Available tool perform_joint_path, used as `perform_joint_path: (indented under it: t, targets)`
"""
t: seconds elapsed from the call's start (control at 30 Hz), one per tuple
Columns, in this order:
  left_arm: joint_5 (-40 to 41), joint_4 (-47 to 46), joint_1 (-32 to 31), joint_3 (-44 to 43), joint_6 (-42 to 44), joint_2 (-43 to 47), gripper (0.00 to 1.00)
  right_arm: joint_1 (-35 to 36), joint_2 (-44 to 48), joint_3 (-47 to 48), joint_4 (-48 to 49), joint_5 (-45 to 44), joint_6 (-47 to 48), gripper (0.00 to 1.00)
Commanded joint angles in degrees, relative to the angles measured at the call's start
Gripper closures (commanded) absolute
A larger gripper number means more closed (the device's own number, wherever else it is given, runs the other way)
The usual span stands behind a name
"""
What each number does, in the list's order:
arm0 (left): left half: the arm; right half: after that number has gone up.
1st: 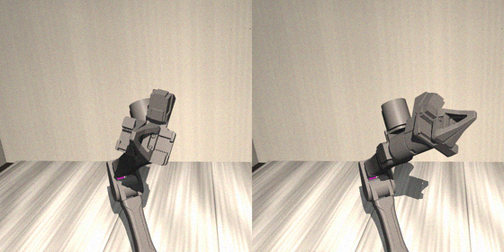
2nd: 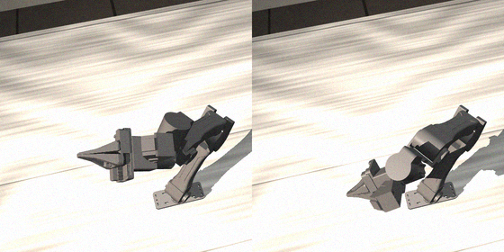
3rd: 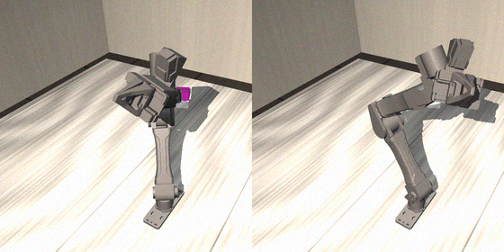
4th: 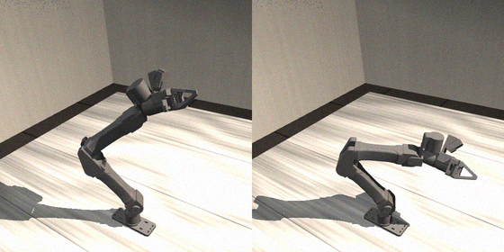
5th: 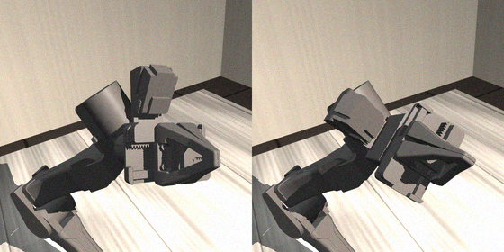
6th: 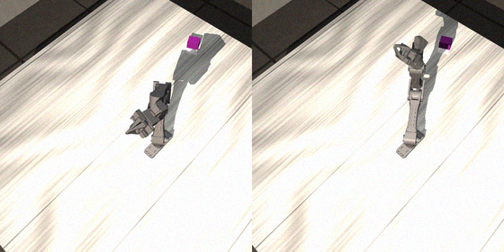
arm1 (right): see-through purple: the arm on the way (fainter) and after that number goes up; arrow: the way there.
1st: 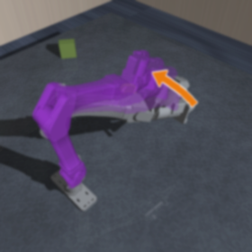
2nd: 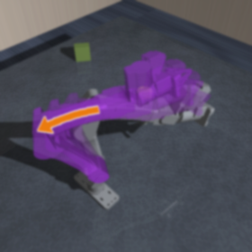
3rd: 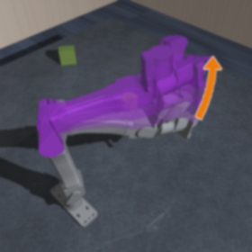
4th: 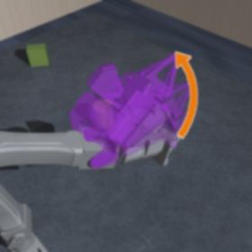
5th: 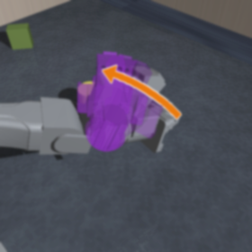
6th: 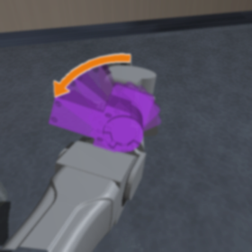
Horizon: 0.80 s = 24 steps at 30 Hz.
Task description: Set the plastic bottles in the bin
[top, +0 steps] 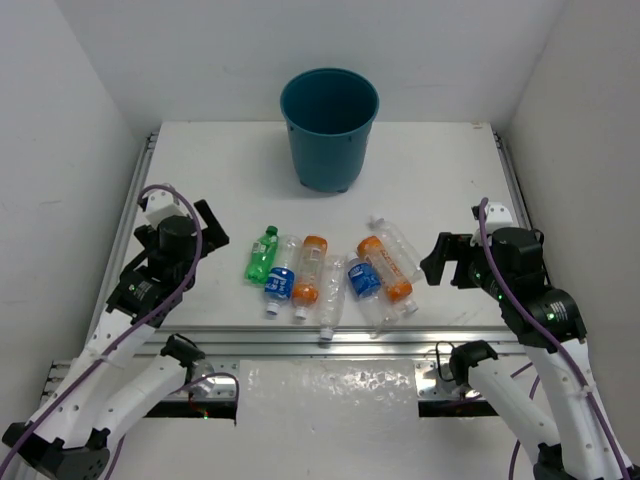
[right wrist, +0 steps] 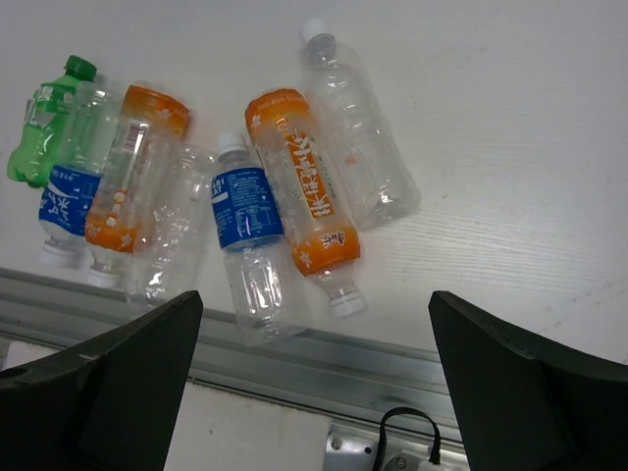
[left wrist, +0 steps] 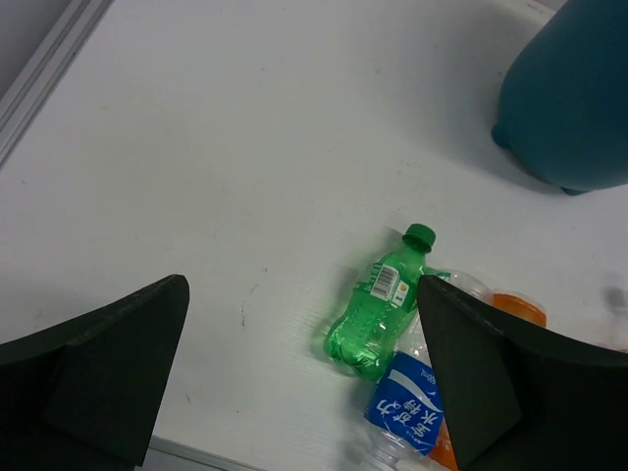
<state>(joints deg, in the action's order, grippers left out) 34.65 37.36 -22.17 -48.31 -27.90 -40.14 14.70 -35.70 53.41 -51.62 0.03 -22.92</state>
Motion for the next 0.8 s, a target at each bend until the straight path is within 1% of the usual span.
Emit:
perform_joint_path:
  t: [0.0, 0.07, 0.2, 0.33, 0.43, 0.47, 0.53, 0.6, 0.63, 0.67, 0.7, 0.73, 0.77]
  targets:
    - [-0.11, -0.98, -0.24, -1.43, 0.21, 0.68, 0.00, -0.11, -0.33, 0.83, 2.66, -0.47, -0.29, 0.01]
    - [-0.29, -1.15, -0.24, -1.34, 0.30, 0.59, 0.00, -0.11, -0.33, 0.38, 3.53, -0.21, 0.32, 0.01]
    - [-0.90, -1.42, -0.24, -1.34, 0.48, 0.15, 0.00, -0.11, -0.33, -1.98, 7.22, 4.00, 0.51, 0.01]
    - [-1.43, -1.85, -0.24, -1.26, 0.74, -0.02, 0.00, -0.11, -3.31, -3.75, 12.22, 4.72, -0.02, 0.01]
    - [-2.66, -2.64, -0.15, -0.99, 1.44, -0.55, 0.00, -0.11, -9.72, -3.32, 14.43, 4.54, 1.55, 0.01]
    - [-3.18, -2.73, -0.15, -0.99, 1.62, -0.81, 0.00, -0.11, -13.83, -2.61, 14.44, 3.15, 2.69, 0.01]
    - [-3.71, -2.91, -0.06, -0.90, 1.97, -1.69, 0.00, -0.11, -17.45, -1.47, 15.48, 1.56, 4.45, 0.01]
    - [-4.33, -3.09, -0.06, -0.82, 2.15, -2.22, 0.00, -0.02, -23.43, -0.24, 16.02, -0.55, 7.09, 0.03]
    - [-4.51, -3.26, -0.06, -0.82, 2.32, -2.66, 0.00, -0.02, -25.62, 0.20, 16.28, -1.43, 7.88, 0.06]
    - [-4.86, -3.44, -0.06, -0.82, 2.50, -2.84, 0.00, -0.02, -30.86, 1.51, 16.46, -1.53, 9.54, 0.09]
    - [-5.12, -3.44, 0.02, -0.90, 2.59, -3.10, 0.00, -0.11, -33.70, 2.22, 16.20, -1.44, 10.17, 0.12]
    - [-5.30, -3.53, 0.03, -0.90, 2.67, -3.54, 0.00, -0.02, -36.25, 3.01, 15.67, -1.44, 10.69, 0.18]
    - [-5.56, -3.53, 0.03, -0.90, 2.68, -3.63, 0.00, -0.02, -38.63, 3.71, 15.49, -1.53, 11.31, 0.19]
